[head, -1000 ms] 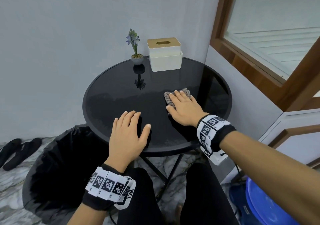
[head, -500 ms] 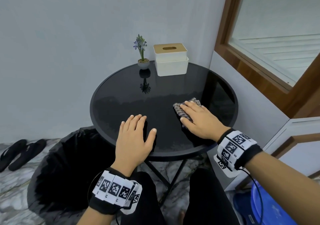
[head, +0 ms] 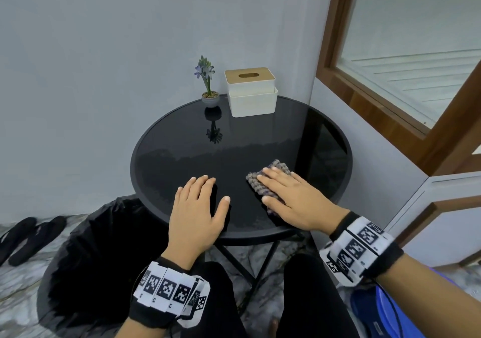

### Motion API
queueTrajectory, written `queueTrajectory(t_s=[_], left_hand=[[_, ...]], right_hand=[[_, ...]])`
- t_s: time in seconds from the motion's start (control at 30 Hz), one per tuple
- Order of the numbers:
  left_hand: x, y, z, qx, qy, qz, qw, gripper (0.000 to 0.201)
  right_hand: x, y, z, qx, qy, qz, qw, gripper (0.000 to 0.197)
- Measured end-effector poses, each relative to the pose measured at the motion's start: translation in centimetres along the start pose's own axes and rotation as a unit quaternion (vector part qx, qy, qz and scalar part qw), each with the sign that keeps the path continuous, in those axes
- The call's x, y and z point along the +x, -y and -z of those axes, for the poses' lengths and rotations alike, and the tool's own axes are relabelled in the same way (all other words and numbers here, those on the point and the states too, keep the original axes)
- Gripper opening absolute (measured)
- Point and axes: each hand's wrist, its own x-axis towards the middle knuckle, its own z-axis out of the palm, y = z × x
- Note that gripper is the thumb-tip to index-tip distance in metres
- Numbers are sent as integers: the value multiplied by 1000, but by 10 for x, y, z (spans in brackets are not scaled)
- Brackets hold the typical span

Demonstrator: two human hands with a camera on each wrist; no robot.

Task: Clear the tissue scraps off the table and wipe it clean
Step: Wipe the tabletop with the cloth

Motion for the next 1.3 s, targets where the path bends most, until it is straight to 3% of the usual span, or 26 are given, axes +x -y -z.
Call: queueTrajectory(t_s=[0.17,0.43,0.67,0.83,1.1,1.3], left_hand=[[0,-2,-1,-3,-2,-4,1000,66],[-1,-2,-1,0,0,-1,1000,68],[-1,3,1,0,1,4,1000,68],[-1,2,0,-5,1,0,1000,68],[-1,0,-2,-7,-6,-3,1000,67],[0,3,0,-6,2,-6,1000,68]], right_hand=[[-22,-19,5,-12,-14,-31,999,59],[23,-49,15,-26,-12,-128,991,59],[23,-35,15,-17,16,-60,998,58],[5,-45,18,-10,-3,-22,1000,55],[36,-83,26,-21,18,-103,994,59],[68,-67,31,-28,54,-128,990,59]])
